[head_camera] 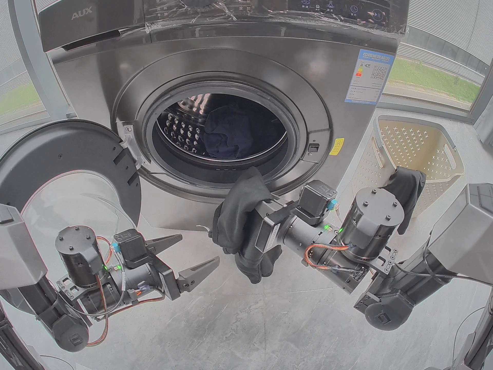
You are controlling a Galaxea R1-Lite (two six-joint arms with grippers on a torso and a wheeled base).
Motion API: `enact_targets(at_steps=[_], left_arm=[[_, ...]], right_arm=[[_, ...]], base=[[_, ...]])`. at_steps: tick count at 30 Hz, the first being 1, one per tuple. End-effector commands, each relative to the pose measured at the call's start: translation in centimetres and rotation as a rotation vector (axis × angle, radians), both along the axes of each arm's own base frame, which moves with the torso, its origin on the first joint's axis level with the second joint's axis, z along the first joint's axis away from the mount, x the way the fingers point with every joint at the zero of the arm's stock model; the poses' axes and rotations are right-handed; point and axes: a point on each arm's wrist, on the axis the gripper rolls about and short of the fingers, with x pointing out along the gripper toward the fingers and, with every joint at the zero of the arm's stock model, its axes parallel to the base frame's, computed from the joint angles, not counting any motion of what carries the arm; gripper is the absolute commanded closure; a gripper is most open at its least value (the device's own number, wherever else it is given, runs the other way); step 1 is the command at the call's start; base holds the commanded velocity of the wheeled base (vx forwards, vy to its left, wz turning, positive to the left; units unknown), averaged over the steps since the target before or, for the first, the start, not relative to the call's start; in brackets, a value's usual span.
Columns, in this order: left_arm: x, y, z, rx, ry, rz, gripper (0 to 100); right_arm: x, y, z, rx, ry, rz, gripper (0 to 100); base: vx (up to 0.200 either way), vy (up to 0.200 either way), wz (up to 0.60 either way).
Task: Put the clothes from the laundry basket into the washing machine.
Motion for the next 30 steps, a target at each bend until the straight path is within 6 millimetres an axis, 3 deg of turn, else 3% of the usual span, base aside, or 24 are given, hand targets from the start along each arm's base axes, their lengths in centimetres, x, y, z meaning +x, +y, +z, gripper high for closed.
enact_targets(at_steps=[1, 12, 27, 28, 30], left_arm=[[1.3, -1.6, -1.5, 0.022, 0.024, -0.035, 0], [4.5, -4.0, 0.7, -0.051, -0.110, -0.042, 0], [7.0, -4.9, -1.4, -0.001, -0.121, 0.034, 0], [7.1, -5.0, -1.3, -0.005, -0.125, 0.036, 100], [7.3, -5.1, -1.0, -0.012, -0.137, 0.036, 100]], right_arm=[[0.0, 0.0, 0.1, 0.001, -0.003, 0.000, 100], [-0.1, 0.2, 0.0, -0.001, 0.002, -0.005, 100], [-0.2, 0.3, 0.1, 0.000, 0.001, -0.003, 100], [-0.2, 0.3, 0.0, 0.000, 0.003, -0.002, 100], [-0.3, 0.4, 0.0, 0.000, 0.003, 0.002, 100]], base=[[0.000, 0.000, 0.00], [0.000, 0.000, 0.00], [0.000, 0.000, 0.00], [0.000, 0.000, 0.00], [0.000, 0.000, 0.00]])
